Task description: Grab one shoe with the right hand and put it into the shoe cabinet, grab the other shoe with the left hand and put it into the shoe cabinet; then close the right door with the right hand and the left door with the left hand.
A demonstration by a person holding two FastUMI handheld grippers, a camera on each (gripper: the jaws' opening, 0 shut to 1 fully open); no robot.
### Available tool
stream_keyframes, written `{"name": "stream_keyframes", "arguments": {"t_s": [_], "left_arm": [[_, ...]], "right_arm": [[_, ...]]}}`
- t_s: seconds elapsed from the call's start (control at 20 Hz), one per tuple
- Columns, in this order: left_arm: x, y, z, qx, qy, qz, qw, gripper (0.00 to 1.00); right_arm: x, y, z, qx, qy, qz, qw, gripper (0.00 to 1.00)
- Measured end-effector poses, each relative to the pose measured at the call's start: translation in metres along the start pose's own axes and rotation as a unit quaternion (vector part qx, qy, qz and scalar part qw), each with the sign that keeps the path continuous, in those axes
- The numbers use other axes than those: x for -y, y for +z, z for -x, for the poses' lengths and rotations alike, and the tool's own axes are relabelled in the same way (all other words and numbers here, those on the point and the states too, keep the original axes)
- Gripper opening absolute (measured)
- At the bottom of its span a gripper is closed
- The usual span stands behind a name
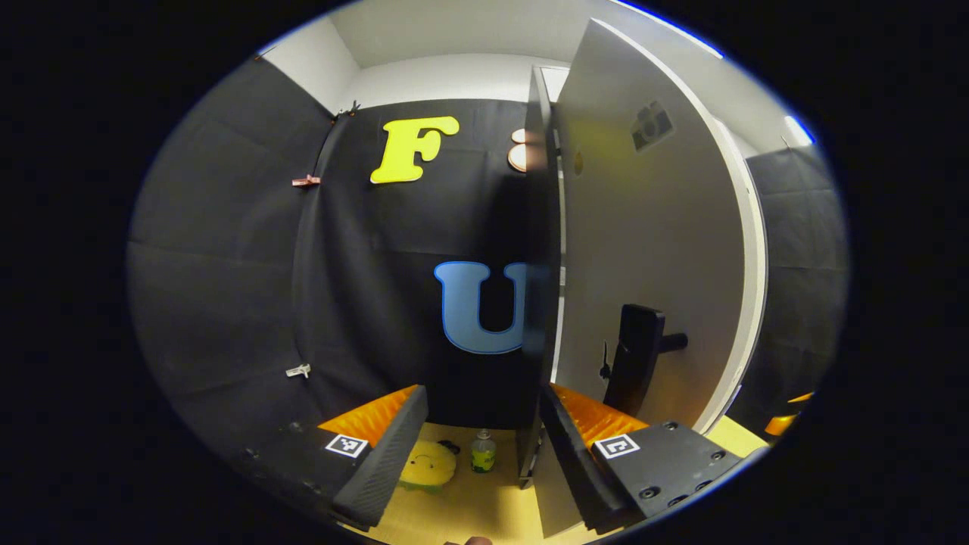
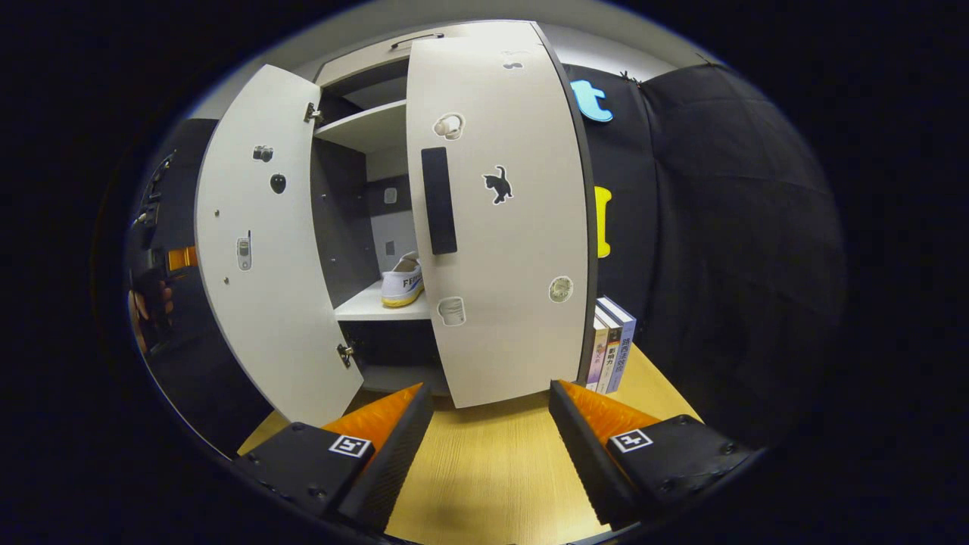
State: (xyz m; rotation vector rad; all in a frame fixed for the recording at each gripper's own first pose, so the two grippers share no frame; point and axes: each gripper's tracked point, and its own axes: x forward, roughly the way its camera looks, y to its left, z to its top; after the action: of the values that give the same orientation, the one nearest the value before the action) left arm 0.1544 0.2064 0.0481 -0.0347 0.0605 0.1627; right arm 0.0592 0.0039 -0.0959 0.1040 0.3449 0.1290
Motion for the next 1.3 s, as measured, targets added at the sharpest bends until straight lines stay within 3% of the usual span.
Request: {"name": "stream_keyframes", "arguments": {"t_s": [0.15, 0.35, 0.55, 0.75, 1.0, 1.3], "left_arm": [[0.038, -0.005, 0.003, -0.013, -0.005, 0.015, 1.000, 0.93], [0.096, 0.000, -0.001, -0.012, -0.005, -0.003, 1.000, 0.93], [0.165, -0.009, -0.019, -0.026, -0.043, 0.015, 0.999, 0.94], [0.204, -0.013, -0.017, -0.025, -0.055, 0.013, 0.998, 0.95], [0.198, -0.029, 0.015, -0.021, -0.036, -0.016, 0.999, 0.95], [0.177, -0.045, 0.066, 0.011, -0.024, -0.013, 1.000, 0.95]], "right_arm": [[0.018, 0.007, -0.004, 0.006, 0.017, 0.005, 1.000, 0.99], [0.057, 0.008, -0.003, 0.013, 0.014, 0.008, 1.000, 0.98], [0.084, 0.007, -0.005, 0.013, 0.009, 0.000, 1.000, 0.98], [0.099, 0.023, -0.003, 0.037, -0.001, 0.017, 0.999, 0.98], [0.099, 0.053, -0.006, 0.076, -0.014, 0.035, 0.996, 0.98], [0.061, 0.073, -0.005, 0.128, 0.013, 0.076, 0.989, 0.98]]}}
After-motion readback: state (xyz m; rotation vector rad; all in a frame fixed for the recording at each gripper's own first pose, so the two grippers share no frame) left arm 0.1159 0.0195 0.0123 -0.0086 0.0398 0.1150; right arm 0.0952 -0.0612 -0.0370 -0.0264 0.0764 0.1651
